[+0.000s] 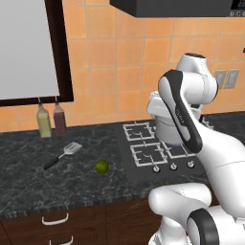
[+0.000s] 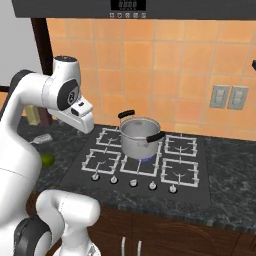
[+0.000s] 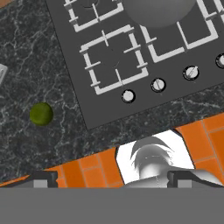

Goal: Put the lime and broccoli in the pot. Retrieve the spatula and lightly stir the vegetables in the pot.

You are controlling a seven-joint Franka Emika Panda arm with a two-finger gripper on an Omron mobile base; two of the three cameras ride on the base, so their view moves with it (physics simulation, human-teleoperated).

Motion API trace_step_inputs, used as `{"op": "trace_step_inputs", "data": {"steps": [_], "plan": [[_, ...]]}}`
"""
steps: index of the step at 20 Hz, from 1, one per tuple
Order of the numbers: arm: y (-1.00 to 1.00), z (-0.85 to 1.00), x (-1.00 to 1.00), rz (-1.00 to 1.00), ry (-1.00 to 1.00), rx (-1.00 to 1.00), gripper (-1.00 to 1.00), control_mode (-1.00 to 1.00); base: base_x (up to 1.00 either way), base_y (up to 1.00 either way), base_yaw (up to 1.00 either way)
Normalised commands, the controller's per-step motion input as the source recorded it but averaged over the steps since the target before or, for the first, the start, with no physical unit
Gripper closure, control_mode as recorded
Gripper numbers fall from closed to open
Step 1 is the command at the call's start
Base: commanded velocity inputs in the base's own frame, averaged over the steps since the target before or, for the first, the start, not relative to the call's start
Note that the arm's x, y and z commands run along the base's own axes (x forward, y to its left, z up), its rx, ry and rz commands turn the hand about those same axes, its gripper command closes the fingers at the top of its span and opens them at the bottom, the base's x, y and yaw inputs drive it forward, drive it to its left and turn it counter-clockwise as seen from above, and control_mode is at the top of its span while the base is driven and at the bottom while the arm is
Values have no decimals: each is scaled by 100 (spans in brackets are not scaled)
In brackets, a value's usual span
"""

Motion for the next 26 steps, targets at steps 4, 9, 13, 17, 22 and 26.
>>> {"op": "trace_step_inputs", "data": {"steps": [4, 9, 13, 17, 22, 26], "plan": [[0, 0, 0, 0, 0, 0, -100, 100, 46, 23, 0], [0, 0, 0, 0, 0, 0, -100, 100, 80, 28, 2], [0, 0, 0, 0, 0, 0, -100, 100, 59, 43, 13], [0, 0, 0, 0, 0, 0, -100, 100, 86, 33, 11], [9, -3, 0, 4, 2, -1, -100, -100, 49, 25, 14], [80, -43, 2, 11, 13, -8, -100, -100, 0, 0, 0]]}}
